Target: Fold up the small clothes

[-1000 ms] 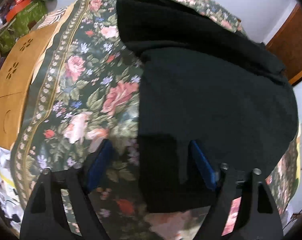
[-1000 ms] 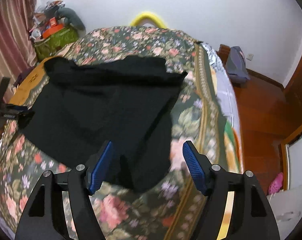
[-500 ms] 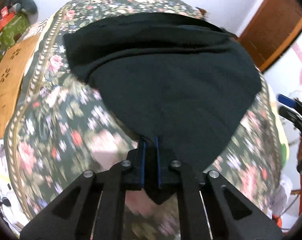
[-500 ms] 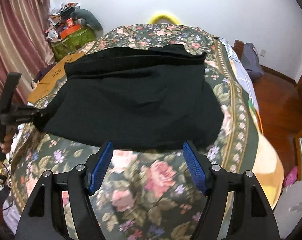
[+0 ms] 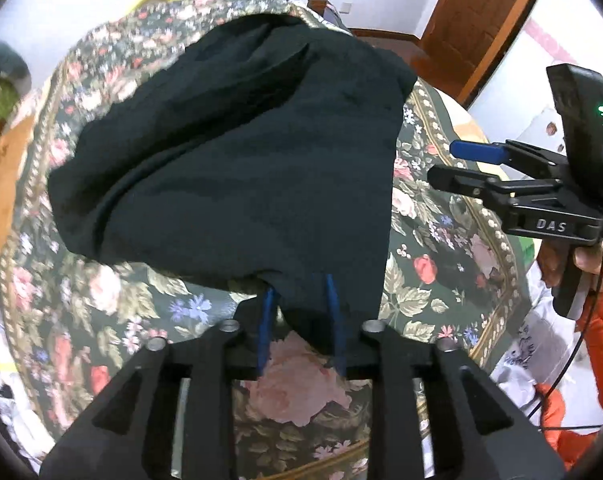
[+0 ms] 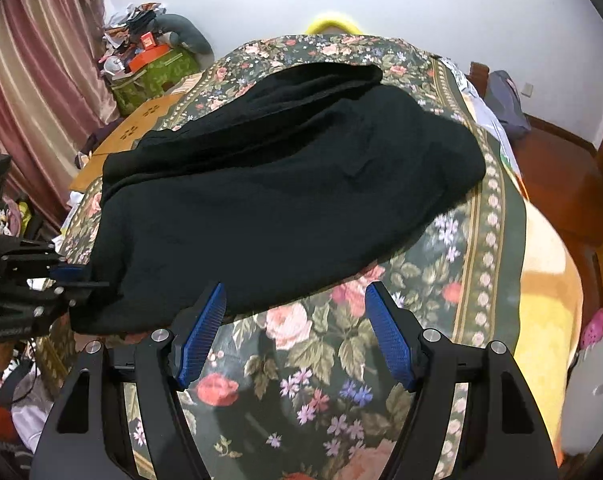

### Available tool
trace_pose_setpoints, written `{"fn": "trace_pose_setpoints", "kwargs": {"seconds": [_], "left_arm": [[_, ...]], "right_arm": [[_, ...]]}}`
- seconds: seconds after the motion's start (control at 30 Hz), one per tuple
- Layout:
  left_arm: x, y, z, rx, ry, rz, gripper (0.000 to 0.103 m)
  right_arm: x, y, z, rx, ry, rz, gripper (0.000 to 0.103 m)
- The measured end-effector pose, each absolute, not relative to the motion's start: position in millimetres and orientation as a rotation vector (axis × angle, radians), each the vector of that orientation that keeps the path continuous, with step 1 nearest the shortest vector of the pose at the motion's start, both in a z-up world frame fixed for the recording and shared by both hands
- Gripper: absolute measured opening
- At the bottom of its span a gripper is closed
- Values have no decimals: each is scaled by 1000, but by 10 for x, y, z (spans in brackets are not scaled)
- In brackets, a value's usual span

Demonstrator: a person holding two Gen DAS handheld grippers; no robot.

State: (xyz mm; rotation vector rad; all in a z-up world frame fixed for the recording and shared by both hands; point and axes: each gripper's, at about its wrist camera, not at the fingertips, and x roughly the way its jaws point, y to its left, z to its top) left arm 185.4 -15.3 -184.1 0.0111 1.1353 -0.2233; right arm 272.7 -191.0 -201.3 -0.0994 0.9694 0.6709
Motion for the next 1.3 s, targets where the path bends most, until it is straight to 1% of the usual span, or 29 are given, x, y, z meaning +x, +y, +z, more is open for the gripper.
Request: {"fn": "trace_pose_setpoints", "kwargs": {"seconds": [0.03,0.07,0.1,0.13,0.17,0.2,0.27,0.3,0.33,0.4,0.6,0.73,0.8,0.9,0.97,1.03,1.07,1.1,1.3], "left_arm": [[1883,-118,-1817,17,1123,-221,39],[1903,-83,-1763,23,1107,-214,42],[1906,0,-1676,23,1079,-206,50],[1916,105,-1602,14,1051,-191,63],[1937,191,-1543,8,1028,-173,68],[1975,346,-1455,1,987,-128,76],[2038,543,-1386,-3,947,-76,83],[2126,681,-1382,5,939,-58,89],[2180,723,-1398,19,939,-43,91],[2345,842,-1508,81,950,4,91],[2795,924,-1987,302,1018,19,91],[3135,1007,-2115,228,1043,-33,91],[3354,1084,-2173,191,1061,-38,95],[3572,1173,-2251,119,1067,-44,95],[3656,1219,-2287,53,1073,-60,80],[3706,1287,-2304,-48,1087,-121,41],[3695,1308,-2294,-80,1076,-132,29],[3679,1303,-2286,-70,1069,-112,10],[3447,1549,-2322,-161,1075,-20,8]], "right_arm": [[2705,-1910,-2014,-92,971,669,68],[2718,-1922,-2027,-82,975,666,69],[2736,-1934,-2042,-75,980,662,69],[2713,-1938,-2052,-70,983,657,69],[2735,-1947,-2066,-65,987,650,69],[2760,-1956,-2080,-61,991,643,69],[2785,-1972,-2105,-47,998,635,69],[2790,-1976,-2121,-38,1003,632,69],[2804,-1980,-2139,-28,1009,629,70],[2833,-1984,-2179,-7,1018,617,72],[2974,-1941,-2361,27,1074,608,72],[3063,-1857,-2471,22,1110,607,72],[3100,-1816,-2503,30,1122,609,72],[3131,-1785,-2492,48,1114,610,72],[3146,-1766,-2472,57,1109,613,72],[3166,-1744,-2465,61,1106,612,72],[3164,-1745,-2463,62,1104,612,72],[3170,-1739,-2462,63,1102,612,72],[3139,-1711,-2470,70,1106,622,72]]}}
